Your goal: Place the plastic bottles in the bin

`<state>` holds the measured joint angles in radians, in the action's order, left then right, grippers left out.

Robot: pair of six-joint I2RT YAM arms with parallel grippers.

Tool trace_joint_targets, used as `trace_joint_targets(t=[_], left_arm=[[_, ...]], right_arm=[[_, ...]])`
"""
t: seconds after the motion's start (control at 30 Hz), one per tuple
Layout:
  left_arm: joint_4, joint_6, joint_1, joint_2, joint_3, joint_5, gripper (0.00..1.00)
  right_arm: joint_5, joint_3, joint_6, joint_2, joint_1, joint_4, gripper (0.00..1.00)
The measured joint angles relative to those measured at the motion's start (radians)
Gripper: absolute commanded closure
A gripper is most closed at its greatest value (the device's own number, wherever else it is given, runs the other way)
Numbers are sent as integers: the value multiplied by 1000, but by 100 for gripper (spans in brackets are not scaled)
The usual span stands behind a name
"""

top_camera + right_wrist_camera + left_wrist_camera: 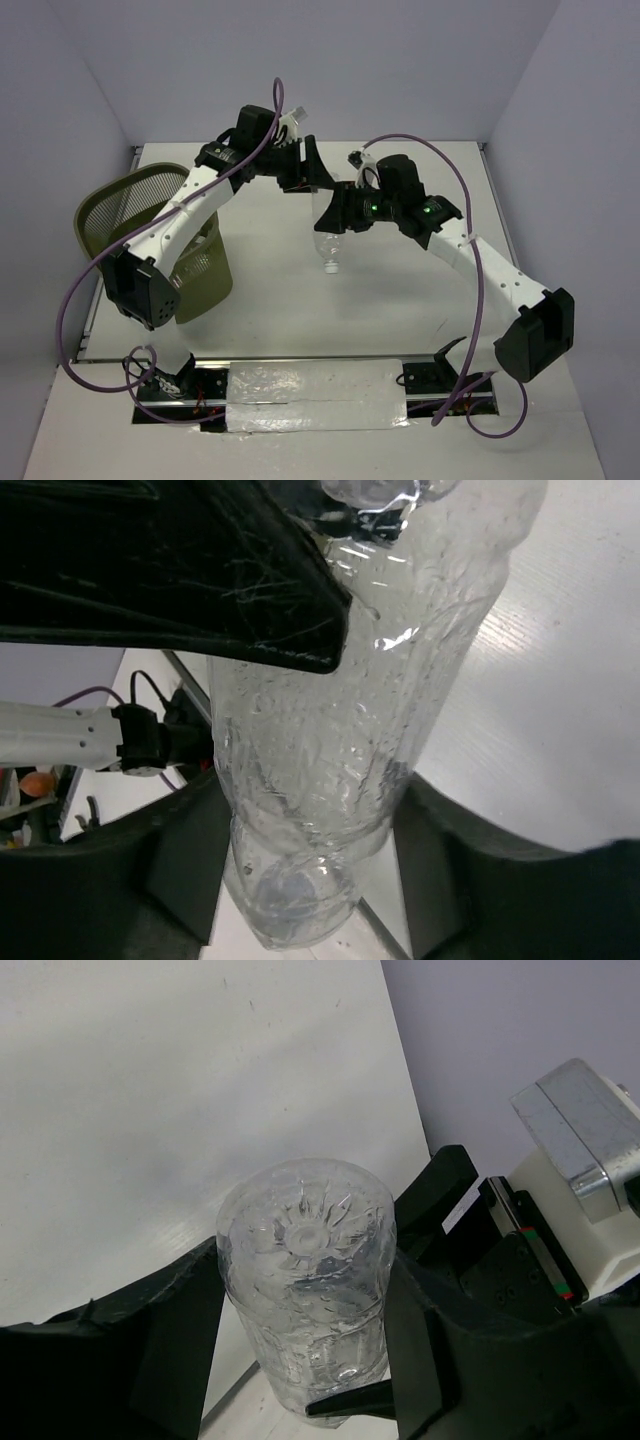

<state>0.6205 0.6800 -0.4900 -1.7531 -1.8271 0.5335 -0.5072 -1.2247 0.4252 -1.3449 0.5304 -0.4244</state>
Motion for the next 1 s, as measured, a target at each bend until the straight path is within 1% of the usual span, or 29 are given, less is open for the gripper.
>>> trace_joint_targets(t=[0.03,0.07,0.1,0.17,0.2,0.3,0.43,0.53,0.67,0.73,0.83,0.9,1.0], left_arm=[[-1,0,-1,0,0,-1,81],[0,-2,-3,0,0,-4,89],[2,-6,-6,0,-3,-7,92],[30,-23,-12,0,-22,-21,94],[52,-30,-15,0,-42,-34,95],[111,-58,-24,-3,-124,-75,96],[159,-101,-28,-4,-241,-146,97],[225,-135,-28,-7,-345,-234,97],[293,-186,-28,3,-493,-380,97],[288,-212,-28,50,-493,-450,97],[286,-248,-28,172,-438,-560,97],[274,-275,-28,269,-417,-645,97],[243,-315,-29,408,-415,-784,97]], right_arm=[[4,0,-2,2,0,-2,27],[10,0,-2,5,1,-6,20],[14,0,-2,8,2,-11,9],[29,0,-8,18,3,-20,2],[35,-1,-15,25,4,-28,0],[68,-47,-35,45,4,-108,0],[143,-211,-106,98,4,-291,0],[234,-356,-155,188,4,-424,0],[412,-467,-169,351,4,-488,0],[531,-474,-163,431,4,-490,0],[696,-465,-150,516,4,-488,0],[769,-446,-140,526,4,-485,0],[830,-394,-126,501,4,-481,0]])
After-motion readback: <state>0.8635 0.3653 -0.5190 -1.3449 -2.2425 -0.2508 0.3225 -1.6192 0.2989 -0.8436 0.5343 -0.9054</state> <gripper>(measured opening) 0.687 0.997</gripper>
